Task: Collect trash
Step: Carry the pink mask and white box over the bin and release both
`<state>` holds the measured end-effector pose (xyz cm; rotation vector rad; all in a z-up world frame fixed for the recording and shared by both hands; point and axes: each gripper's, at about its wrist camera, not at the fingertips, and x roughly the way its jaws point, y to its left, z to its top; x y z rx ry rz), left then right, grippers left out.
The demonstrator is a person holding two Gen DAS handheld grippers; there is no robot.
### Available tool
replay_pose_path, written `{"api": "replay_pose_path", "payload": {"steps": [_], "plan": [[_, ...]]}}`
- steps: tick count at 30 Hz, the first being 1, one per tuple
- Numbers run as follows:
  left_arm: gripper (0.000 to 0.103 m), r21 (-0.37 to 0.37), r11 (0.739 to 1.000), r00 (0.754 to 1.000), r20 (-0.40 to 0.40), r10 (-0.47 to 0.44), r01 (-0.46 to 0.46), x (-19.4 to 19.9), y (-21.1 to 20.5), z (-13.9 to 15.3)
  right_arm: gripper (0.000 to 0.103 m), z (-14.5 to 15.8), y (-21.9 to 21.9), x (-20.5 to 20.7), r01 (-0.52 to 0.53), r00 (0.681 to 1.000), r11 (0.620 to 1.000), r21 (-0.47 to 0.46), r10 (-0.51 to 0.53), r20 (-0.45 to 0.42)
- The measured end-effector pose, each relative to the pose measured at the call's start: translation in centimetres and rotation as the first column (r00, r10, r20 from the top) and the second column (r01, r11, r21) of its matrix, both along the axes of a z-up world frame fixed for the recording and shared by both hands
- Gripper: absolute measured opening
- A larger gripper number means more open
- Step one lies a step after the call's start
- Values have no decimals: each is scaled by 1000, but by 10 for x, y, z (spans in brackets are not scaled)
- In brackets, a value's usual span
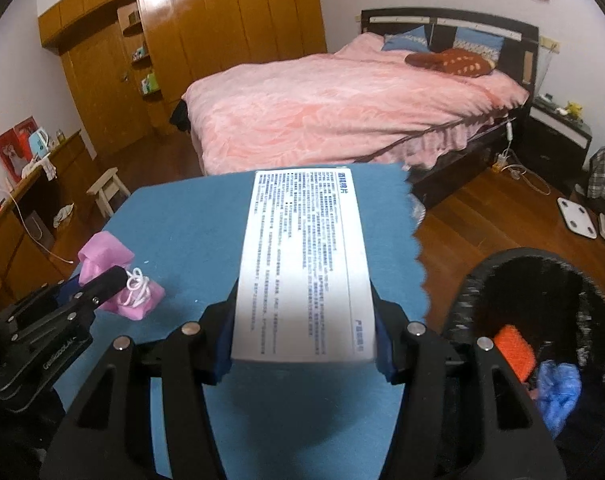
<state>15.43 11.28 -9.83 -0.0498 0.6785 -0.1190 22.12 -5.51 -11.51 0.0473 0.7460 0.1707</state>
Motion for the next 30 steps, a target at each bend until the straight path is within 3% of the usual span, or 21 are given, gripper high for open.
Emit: {"api": "replay_pose_path", "payload": {"steps": [18,25,30], "plan": [[28,10,980,972,127,-199,200,-33,-103,59,53,43,-100,-70,131,988,991,-13,-130,88],[28,20,957,946,148,-289,289,-38,-149,66,53,42,-147,-88,228,969,974,-18,-225,104],[28,24,926,918,131,-376,376,-35,-191,58,53,30,-185,-93,306,949,951,-32,-302,92]]}}
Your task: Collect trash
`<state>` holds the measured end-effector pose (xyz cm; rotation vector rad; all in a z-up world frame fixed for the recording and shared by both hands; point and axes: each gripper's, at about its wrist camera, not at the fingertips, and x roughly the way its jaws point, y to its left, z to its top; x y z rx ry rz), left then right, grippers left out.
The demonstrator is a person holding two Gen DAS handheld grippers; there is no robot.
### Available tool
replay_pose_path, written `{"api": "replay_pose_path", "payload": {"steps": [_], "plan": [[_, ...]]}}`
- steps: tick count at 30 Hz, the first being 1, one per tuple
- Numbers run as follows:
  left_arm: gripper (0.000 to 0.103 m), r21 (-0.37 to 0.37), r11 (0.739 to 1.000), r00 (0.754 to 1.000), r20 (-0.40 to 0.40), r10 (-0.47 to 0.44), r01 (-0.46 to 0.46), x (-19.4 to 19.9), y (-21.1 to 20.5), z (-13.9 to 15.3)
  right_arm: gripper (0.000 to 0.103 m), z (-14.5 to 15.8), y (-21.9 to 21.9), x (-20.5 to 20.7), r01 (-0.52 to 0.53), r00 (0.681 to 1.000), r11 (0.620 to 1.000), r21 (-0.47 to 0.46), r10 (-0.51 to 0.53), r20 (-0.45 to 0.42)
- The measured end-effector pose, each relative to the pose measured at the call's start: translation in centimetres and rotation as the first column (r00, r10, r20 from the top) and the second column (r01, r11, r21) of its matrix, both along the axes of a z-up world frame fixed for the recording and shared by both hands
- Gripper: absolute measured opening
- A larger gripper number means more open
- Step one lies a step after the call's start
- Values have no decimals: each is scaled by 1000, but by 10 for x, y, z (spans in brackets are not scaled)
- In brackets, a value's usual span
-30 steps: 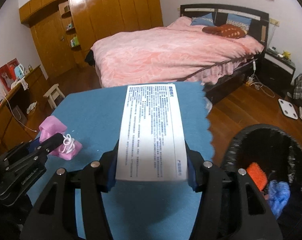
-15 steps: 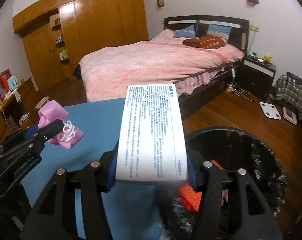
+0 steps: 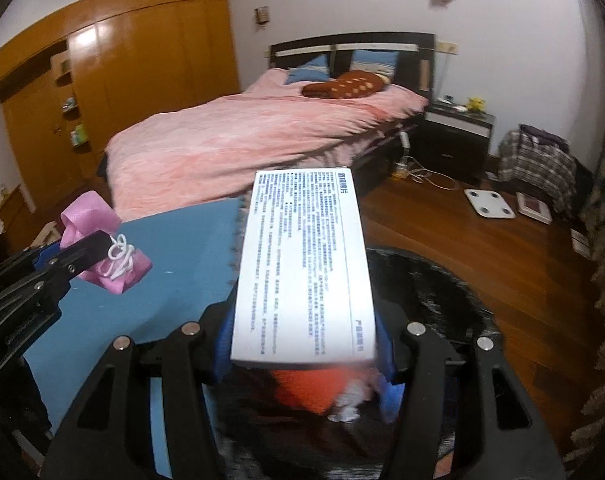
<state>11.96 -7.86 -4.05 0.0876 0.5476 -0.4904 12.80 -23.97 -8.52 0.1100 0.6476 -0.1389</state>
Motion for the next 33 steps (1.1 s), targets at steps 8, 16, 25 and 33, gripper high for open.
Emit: {"api": "replay_pose_path", "payload": {"steps": [8,16,25,33], "plan": [[33,3,989,987,-72,-144,145,27,-70,-27,54,-29,-54,1,88,995,996,-23,-90,-53],[79,-25,980,966,-169,-198,197,45,-86,-46,87,-50,-89,-9,178,980,983,-48,-182,-83],[97,-51,988,980,-125,-153,148,35,-52,-27,95,-31,-88,-32,189,980,982,12,-188,-62],[97,9,1000,998,-61,-21,22,9,-26,5,97,11,-56,-48,135,991,991,13,-135,-18]]}}
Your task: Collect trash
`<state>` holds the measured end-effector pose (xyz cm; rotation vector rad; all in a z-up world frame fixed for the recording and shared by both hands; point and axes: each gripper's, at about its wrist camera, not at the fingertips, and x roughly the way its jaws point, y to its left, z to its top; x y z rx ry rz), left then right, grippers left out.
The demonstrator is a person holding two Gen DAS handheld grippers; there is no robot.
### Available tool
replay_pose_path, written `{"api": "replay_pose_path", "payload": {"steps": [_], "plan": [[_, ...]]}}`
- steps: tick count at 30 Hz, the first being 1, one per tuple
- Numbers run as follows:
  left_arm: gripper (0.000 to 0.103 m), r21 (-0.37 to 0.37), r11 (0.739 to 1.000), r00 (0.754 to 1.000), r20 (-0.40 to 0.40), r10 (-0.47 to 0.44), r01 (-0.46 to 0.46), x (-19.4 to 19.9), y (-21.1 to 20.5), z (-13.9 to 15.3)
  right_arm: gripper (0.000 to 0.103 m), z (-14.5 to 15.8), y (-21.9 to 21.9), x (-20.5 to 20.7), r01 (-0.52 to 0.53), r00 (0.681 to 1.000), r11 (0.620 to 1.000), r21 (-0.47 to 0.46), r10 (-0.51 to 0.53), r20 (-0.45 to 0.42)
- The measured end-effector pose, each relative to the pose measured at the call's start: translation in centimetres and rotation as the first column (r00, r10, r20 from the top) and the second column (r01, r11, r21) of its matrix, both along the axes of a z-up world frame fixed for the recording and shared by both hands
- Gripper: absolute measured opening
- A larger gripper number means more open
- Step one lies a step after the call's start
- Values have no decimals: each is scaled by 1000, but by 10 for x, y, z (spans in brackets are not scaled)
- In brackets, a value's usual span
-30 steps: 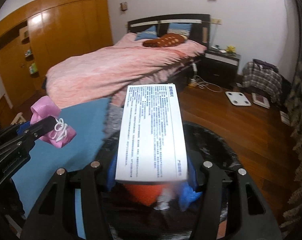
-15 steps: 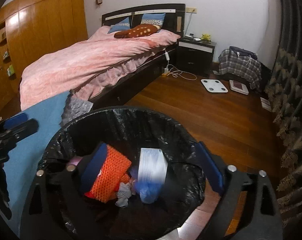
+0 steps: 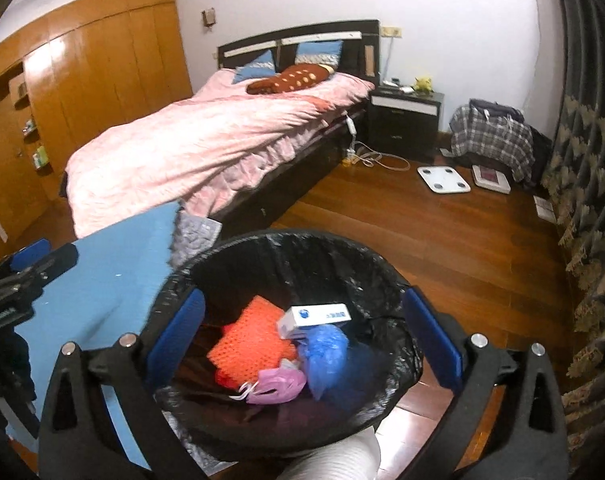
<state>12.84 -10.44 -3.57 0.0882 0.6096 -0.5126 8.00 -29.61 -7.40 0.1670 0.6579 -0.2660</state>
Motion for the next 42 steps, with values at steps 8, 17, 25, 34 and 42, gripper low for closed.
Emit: {"api": "replay_pose_path", "payload": {"steps": [8,17,25,34,42], "plan": [[97,20,999,998,59,35,-36,-31,18,26,98,35,31,-9,-74,997,997,-23,74,35],[97,-14,998,996,73,59,-58,-43,29,41,97,58,52,-13,-115,991,993,-40,118,61],[97,-19,998,996,71,61,-59,-48,32,42,97,60,56,-13,-121,990,992,-46,124,61],[97,-20,998,996,69,61,-60,-48,33,42,98,58,58,-13,-119,991,992,-43,121,59],[97,-19,998,996,69,61,-59,-48,33,42,98,59,58,-13,-120,991,992,-45,122,59]]}}
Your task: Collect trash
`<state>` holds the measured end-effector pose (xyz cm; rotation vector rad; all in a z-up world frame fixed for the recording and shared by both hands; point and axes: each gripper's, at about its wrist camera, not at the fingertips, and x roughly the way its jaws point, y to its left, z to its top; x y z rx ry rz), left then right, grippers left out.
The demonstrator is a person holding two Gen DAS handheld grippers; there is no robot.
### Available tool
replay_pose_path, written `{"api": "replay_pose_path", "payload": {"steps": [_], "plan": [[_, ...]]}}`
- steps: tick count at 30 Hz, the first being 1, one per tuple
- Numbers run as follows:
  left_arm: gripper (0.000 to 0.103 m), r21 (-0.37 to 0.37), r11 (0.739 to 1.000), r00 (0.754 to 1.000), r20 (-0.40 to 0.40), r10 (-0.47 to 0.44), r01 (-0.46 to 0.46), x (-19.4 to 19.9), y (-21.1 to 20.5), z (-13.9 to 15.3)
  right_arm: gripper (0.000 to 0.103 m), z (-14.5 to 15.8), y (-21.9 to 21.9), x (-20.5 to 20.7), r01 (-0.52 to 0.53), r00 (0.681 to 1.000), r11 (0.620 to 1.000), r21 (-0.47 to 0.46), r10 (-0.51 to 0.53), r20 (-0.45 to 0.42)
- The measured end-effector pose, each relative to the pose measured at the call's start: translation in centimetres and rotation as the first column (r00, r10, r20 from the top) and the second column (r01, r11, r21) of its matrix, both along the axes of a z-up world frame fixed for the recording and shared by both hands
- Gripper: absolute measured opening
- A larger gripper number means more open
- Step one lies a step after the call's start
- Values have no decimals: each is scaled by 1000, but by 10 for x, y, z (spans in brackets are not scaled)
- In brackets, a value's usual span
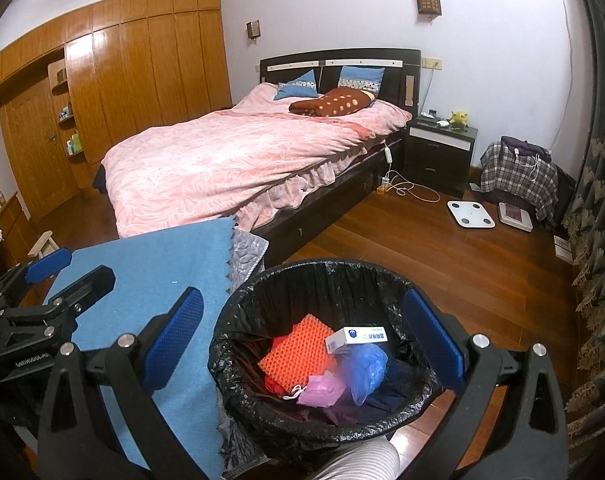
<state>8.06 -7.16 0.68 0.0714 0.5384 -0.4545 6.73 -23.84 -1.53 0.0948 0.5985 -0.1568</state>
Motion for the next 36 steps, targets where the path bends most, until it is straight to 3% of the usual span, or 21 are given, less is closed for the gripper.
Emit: {"api": "replay_pose_path", "payload": {"steps": [36], "plan": [[97,-1,1000,1000,-5,1,-1,1,2,-1,97,1,1,1,0,1000,1000,0,0,-3]]}}
